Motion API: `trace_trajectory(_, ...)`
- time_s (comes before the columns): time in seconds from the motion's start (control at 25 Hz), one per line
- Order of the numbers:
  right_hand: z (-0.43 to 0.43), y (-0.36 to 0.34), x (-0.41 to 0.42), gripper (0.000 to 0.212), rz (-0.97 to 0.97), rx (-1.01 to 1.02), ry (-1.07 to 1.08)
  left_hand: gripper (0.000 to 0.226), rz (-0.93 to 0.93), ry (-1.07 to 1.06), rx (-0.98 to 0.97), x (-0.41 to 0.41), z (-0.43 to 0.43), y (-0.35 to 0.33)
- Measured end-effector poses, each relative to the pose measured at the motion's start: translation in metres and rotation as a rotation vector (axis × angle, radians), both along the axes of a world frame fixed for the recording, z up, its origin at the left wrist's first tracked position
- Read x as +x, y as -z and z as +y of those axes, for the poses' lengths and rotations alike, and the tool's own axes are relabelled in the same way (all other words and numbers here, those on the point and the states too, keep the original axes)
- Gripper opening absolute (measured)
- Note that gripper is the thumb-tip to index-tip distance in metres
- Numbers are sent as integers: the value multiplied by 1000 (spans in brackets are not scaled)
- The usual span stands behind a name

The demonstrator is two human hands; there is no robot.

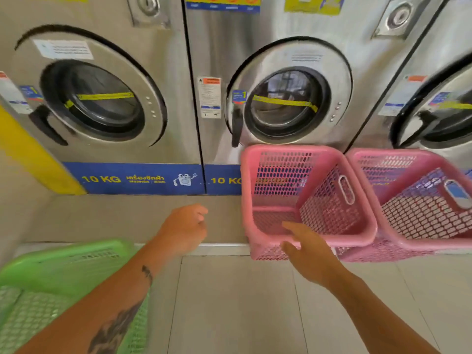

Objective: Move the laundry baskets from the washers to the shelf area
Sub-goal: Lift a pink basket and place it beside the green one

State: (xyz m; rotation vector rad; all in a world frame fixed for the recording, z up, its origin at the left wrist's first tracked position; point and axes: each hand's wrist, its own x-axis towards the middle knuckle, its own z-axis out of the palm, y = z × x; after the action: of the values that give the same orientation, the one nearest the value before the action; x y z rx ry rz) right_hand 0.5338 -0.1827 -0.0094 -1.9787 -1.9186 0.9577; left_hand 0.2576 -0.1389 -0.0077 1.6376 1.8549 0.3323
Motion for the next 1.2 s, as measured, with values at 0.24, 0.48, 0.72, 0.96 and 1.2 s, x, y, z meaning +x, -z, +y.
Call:
trace_trajectory(0.24,61,-11,133,51,21,16,41,20,19,-15,10,126,50,-11)
trace_trajectory(0.48,116,15,216,50,-111,30,94,21,120,-32,105,179,99,12)
trace_trajectory(0.72,162,50,240,39,-217,95,90,60,164,-41,115,174,144,84)
trace_trajectory(0.96,194,92,239,75,-431,198,28,99,313,84,219,152,156,156)
trace_trajectory(1.2,194,118,211,94,-357,127,6,99,226,-73,236,117,143,161)
